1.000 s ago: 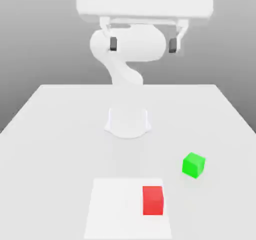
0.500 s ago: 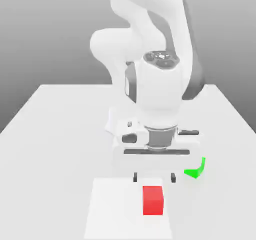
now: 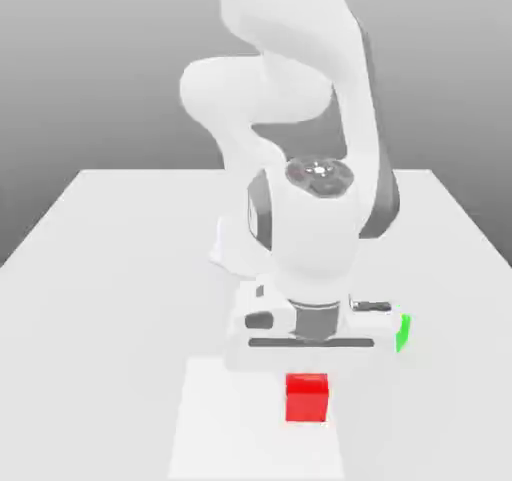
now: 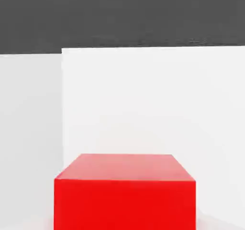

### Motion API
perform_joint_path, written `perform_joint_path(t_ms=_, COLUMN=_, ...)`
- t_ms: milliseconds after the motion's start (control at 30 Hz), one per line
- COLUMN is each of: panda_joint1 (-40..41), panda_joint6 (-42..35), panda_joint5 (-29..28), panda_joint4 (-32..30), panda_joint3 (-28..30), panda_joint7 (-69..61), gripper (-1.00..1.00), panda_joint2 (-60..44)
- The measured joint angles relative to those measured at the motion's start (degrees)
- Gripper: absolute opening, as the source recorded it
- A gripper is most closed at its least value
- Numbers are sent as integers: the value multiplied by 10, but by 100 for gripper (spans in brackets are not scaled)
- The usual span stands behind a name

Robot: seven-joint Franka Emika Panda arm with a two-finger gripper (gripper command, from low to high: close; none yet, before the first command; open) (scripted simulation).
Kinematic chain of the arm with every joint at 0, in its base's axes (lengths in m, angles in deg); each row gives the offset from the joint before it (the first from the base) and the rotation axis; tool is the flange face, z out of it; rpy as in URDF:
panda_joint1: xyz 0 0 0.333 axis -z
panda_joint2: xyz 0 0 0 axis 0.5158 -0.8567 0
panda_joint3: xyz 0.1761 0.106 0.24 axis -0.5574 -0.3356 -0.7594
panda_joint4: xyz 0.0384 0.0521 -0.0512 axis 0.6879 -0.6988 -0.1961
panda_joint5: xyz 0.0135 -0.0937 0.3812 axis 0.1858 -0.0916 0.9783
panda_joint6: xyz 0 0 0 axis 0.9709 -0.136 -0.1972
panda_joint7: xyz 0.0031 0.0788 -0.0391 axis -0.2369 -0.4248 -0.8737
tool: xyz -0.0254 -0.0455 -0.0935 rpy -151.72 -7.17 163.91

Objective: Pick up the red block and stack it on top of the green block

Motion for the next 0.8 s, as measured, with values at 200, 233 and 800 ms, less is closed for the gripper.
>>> perform_joint_path(t_ms=200, panda_joint1=-85, panda_joint6=-45, panda_joint5=53, panda_joint4=-57, panda_joint3=-50, panda_joint7=128, gripper=-100, panda_joint2=103)
perform_joint_path(t_ms=233, panda_joint1=-95, panda_joint6=-49, panda_joint5=63, panda_joint4=-69, panda_joint3=-59, panda_joint7=157, gripper=-100, panda_joint2=119)
perform_joint_path(t_ms=800, panda_joint1=-127, panda_joint6=84, panda_joint5=16, panda_joint4=-157, panda_joint3=-168, panda_joint7=472, gripper=100, panda_joint2=74)
